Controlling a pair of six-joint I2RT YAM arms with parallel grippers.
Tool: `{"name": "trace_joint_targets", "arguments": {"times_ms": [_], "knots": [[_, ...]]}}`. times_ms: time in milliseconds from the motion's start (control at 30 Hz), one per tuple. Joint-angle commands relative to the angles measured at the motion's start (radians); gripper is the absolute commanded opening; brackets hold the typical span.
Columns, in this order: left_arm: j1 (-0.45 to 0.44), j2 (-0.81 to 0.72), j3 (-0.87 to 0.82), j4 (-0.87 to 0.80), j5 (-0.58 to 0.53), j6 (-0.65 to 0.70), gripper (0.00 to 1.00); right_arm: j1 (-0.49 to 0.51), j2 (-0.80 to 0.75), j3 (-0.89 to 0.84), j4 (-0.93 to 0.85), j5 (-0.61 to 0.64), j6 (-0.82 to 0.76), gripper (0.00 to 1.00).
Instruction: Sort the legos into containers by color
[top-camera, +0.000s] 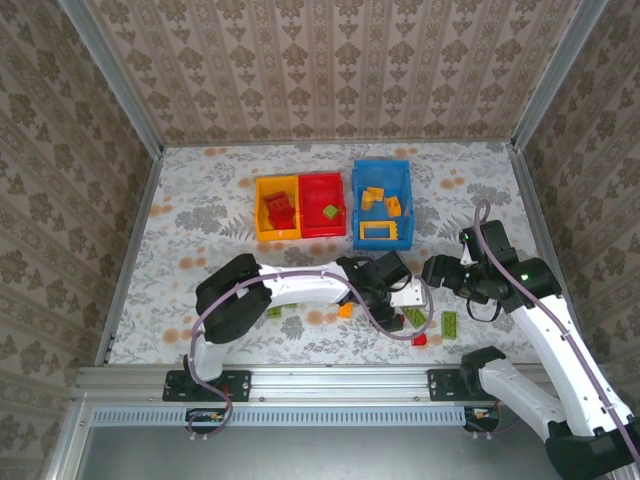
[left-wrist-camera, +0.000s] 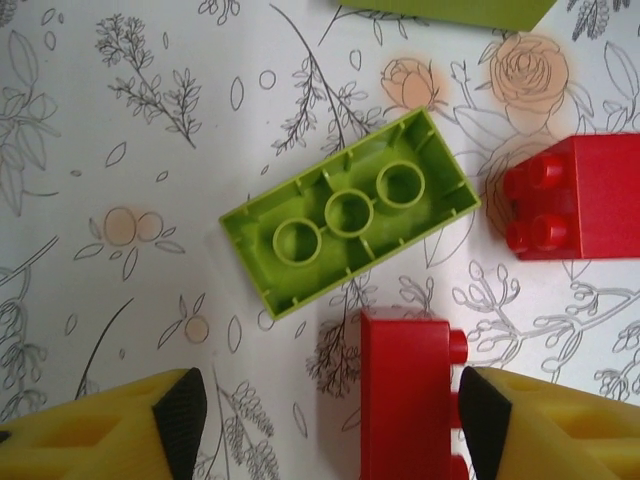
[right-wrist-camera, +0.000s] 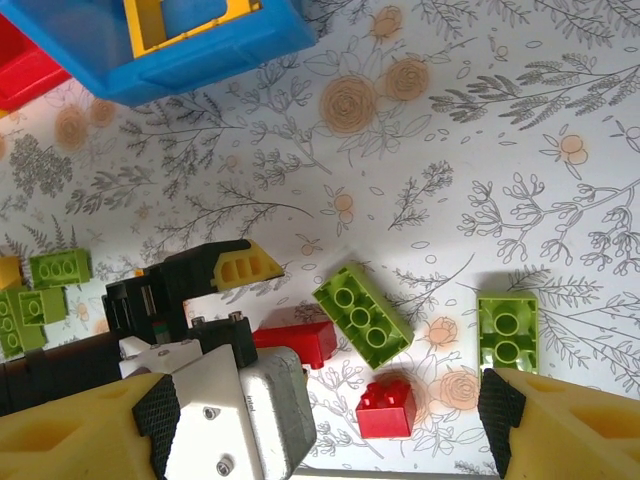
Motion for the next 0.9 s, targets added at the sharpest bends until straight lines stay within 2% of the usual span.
{"name": "trace_joint_targets", "arguments": {"times_ms": [0,400,600,767,867], "knots": [[-0.025,0.041,0.033,-0.051,0.044,0.013,0.65,-0.003,0.0,-0.007,-0.01,-0.073,-0.004,0.81],[-0.034,0.061,0.032,-0.049,0.017,-0.016,0.38,-0.02,0.028,-0.007,0.022,-0.099,-0.013,0.8],[-0.033,0.06,0.021,-0.055,0.001,-0.024,0.38,-0.025,0.053,-0.004,0.044,-0.11,-0.013,0.8],[-0.025,0.036,0.007,-0.046,-0.025,-0.03,0.24,-0.024,0.066,-0.005,0.058,-0.114,-0.011,0.79],[-0.012,0.006,0.003,-0.035,-0.048,-0.052,0.2,-0.024,0.07,-0.006,0.065,-0.117,-0.009,0.78]]}}
